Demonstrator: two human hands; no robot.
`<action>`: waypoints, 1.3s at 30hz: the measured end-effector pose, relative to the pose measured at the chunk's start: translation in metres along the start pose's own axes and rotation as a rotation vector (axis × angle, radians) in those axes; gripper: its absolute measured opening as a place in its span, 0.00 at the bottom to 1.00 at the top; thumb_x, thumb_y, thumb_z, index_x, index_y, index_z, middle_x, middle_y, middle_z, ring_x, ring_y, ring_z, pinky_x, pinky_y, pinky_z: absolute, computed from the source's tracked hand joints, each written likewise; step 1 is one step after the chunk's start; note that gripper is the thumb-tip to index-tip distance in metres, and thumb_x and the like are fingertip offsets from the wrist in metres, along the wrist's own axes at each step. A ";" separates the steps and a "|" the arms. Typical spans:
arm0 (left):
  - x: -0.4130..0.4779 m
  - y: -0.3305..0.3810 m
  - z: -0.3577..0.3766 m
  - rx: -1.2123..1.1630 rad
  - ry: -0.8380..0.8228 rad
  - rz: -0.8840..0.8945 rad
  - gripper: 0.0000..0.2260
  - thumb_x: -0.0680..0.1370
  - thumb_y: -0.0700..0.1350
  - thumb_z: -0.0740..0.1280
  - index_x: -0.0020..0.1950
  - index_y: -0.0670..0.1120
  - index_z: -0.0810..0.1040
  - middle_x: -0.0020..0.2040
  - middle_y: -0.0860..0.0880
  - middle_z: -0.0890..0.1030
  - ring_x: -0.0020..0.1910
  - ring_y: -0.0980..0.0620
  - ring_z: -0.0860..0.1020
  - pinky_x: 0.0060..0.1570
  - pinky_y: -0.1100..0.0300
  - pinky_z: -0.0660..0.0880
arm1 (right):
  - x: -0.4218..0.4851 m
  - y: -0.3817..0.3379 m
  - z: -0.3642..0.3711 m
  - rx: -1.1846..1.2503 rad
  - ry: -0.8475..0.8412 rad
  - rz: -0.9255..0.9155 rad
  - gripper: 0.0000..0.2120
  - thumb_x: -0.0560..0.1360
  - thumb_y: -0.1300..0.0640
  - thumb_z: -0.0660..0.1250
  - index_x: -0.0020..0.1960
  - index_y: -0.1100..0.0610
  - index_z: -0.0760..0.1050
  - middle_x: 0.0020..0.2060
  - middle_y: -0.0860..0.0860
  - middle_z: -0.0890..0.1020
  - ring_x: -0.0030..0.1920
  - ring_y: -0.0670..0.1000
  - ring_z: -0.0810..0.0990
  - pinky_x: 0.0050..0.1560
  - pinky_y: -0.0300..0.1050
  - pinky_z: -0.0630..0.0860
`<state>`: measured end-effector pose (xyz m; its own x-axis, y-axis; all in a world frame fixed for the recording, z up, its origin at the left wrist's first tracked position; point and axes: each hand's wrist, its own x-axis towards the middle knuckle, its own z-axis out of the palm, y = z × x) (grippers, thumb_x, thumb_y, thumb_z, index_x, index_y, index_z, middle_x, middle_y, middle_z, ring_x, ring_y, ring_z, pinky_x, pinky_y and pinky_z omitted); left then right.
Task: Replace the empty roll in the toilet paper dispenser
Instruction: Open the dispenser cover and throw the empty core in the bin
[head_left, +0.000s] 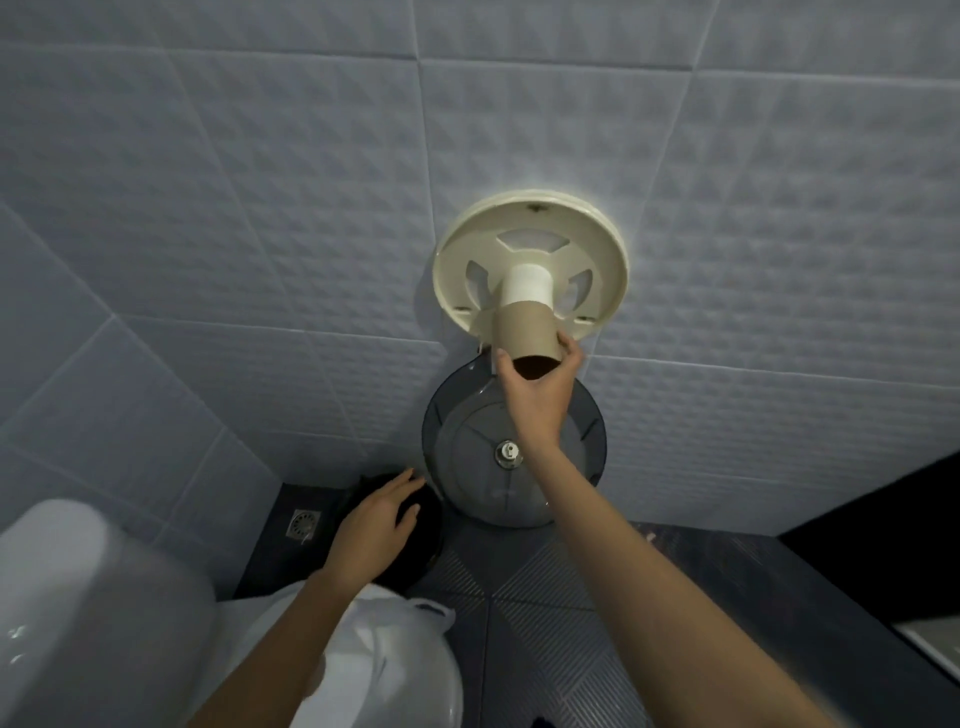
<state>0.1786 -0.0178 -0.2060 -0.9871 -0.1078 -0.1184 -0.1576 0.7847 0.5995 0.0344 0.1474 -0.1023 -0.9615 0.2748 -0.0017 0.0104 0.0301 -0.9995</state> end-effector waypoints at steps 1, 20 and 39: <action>-0.006 -0.005 -0.005 -0.001 0.025 -0.002 0.17 0.80 0.44 0.63 0.69 0.49 0.73 0.72 0.49 0.70 0.69 0.52 0.71 0.63 0.66 0.64 | -0.006 0.001 -0.002 0.030 0.010 0.026 0.34 0.63 0.46 0.75 0.64 0.43 0.61 0.62 0.52 0.72 0.58 0.54 0.76 0.53 0.55 0.79; -0.089 -0.218 0.026 -0.060 0.187 -0.608 0.17 0.81 0.46 0.58 0.68 0.42 0.73 0.66 0.41 0.76 0.62 0.40 0.75 0.59 0.49 0.73 | -0.173 0.193 0.095 0.037 -0.440 0.647 0.30 0.70 0.54 0.74 0.67 0.49 0.64 0.63 0.56 0.70 0.59 0.60 0.76 0.50 0.56 0.82; -0.093 -0.291 0.185 0.499 0.470 -0.438 0.19 0.82 0.51 0.57 0.73 0.54 0.66 0.75 0.44 0.64 0.75 0.43 0.61 0.71 0.43 0.61 | -0.127 0.487 0.156 -0.371 -0.329 0.918 0.35 0.74 0.46 0.68 0.73 0.63 0.61 0.70 0.60 0.69 0.68 0.60 0.70 0.68 0.51 0.69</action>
<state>0.3218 -0.1236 -0.5159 -0.7648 -0.6263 0.1508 -0.6109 0.7795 0.1387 0.1191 -0.0230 -0.5943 -0.5679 0.0671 -0.8203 0.8054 0.2506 -0.5371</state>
